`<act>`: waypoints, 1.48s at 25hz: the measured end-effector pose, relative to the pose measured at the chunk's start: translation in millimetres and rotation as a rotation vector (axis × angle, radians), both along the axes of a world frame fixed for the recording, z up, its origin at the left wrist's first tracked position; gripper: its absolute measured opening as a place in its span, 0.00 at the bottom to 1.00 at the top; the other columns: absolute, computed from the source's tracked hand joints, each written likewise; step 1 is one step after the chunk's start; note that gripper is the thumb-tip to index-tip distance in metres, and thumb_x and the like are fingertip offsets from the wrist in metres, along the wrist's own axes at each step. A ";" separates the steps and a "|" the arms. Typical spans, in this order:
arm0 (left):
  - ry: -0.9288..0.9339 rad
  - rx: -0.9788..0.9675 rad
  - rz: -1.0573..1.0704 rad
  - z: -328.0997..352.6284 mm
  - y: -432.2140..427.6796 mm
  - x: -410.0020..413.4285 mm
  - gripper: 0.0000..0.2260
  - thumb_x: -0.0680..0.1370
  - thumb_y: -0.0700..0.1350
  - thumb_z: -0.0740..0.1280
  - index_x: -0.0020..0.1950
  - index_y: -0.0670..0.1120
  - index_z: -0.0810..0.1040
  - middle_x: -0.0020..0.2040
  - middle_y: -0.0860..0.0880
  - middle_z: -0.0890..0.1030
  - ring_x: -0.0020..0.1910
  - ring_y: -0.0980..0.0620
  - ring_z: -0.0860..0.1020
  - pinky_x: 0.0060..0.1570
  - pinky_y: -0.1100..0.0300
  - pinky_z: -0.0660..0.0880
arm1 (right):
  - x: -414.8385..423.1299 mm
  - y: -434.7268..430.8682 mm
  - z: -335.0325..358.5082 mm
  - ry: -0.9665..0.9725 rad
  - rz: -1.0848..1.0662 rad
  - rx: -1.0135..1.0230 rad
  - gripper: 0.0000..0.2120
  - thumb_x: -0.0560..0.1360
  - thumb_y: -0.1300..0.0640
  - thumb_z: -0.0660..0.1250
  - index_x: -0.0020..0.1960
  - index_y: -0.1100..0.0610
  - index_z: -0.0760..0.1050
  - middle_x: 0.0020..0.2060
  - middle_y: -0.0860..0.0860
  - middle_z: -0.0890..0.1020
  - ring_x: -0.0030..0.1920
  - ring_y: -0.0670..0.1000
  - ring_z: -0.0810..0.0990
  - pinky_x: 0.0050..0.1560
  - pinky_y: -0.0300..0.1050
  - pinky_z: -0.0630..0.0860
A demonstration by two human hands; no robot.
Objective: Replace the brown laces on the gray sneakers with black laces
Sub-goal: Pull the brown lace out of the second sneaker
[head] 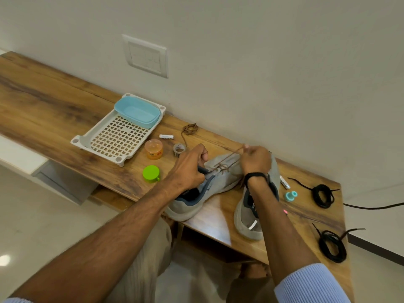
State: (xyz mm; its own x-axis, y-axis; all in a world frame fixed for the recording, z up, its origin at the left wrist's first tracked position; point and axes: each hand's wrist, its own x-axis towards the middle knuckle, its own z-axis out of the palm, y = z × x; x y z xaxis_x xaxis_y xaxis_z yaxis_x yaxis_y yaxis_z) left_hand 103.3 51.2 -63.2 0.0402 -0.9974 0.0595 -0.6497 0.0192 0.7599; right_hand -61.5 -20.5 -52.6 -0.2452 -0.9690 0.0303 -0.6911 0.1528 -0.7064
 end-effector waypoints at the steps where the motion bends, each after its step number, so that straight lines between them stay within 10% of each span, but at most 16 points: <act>1: 0.012 -0.007 0.010 0.3 0.3 -0.7 0.19 0.62 0.29 0.66 0.46 0.48 0.69 0.34 0.52 0.76 0.35 0.53 0.76 0.31 0.58 0.69 | -1.1 0.4 3.7 -0.068 -0.140 -0.082 0.10 0.80 0.54 0.65 0.51 0.59 0.83 0.52 0.56 0.83 0.51 0.54 0.80 0.52 0.43 0.74; 7: 0.030 -0.023 0.055 5.0 2.0 -7.7 0.23 0.62 0.29 0.68 0.50 0.49 0.68 0.35 0.49 0.76 0.35 0.51 0.76 0.31 0.54 0.72 | 14.5 4.6 -5.3 0.324 0.537 0.023 0.12 0.74 0.42 0.69 0.56 0.42 0.79 0.64 0.52 0.72 0.68 0.55 0.65 0.67 0.50 0.61; 13: 0.012 0.008 0.053 2.5 -0.6 -6.5 0.23 0.63 0.29 0.69 0.51 0.48 0.68 0.36 0.50 0.76 0.36 0.52 0.76 0.31 0.58 0.69 | 5.6 -0.4 -4.2 0.622 0.381 0.052 0.16 0.77 0.41 0.65 0.54 0.51 0.82 0.59 0.54 0.73 0.63 0.58 0.66 0.64 0.55 0.66; 17: 0.024 0.022 0.048 1.4 -0.8 -5.4 0.23 0.63 0.30 0.70 0.51 0.48 0.67 0.36 0.49 0.77 0.37 0.51 0.77 0.34 0.53 0.74 | -12.1 -4.9 13.2 0.174 -0.216 -0.237 0.11 0.79 0.49 0.65 0.54 0.56 0.81 0.57 0.56 0.71 0.58 0.57 0.69 0.59 0.50 0.71; 23: 0.018 0.030 0.053 4.8 0.0 -9.2 0.24 0.63 0.29 0.68 0.51 0.49 0.66 0.36 0.48 0.77 0.36 0.51 0.77 0.31 0.57 0.71 | 1.2 -1.3 -5.6 0.370 0.627 0.086 0.08 0.70 0.40 0.72 0.48 0.39 0.80 0.59 0.52 0.76 0.65 0.56 0.70 0.65 0.55 0.67; 27: 0.014 0.039 0.047 4.6 0.9 -8.9 0.23 0.62 0.29 0.68 0.50 0.49 0.67 0.36 0.48 0.79 0.37 0.51 0.78 0.34 0.53 0.75 | -0.6 -1.2 -6.9 0.588 0.453 0.062 0.10 0.74 0.43 0.69 0.49 0.48 0.82 0.57 0.52 0.75 0.62 0.58 0.69 0.66 0.57 0.66; 32: 0.051 0.063 0.064 6.0 0.8 -6.8 0.22 0.64 0.30 0.68 0.51 0.47 0.68 0.37 0.49 0.77 0.38 0.52 0.77 0.33 0.59 0.69 | -0.3 1.6 10.0 0.137 -0.135 -0.201 0.07 0.77 0.50 0.67 0.49 0.51 0.82 0.55 0.53 0.71 0.57 0.55 0.70 0.57 0.46 0.70; 37: -0.028 0.087 0.062 7.6 0.3 -8.8 0.20 0.65 0.32 0.68 0.54 0.47 0.72 0.44 0.50 0.79 0.44 0.55 0.77 0.38 0.59 0.74 | 0.4 -2.4 5.2 0.241 0.463 -0.111 0.12 0.76 0.54 0.71 0.58 0.46 0.79 0.61 0.52 0.70 0.63 0.52 0.67 0.61 0.45 0.66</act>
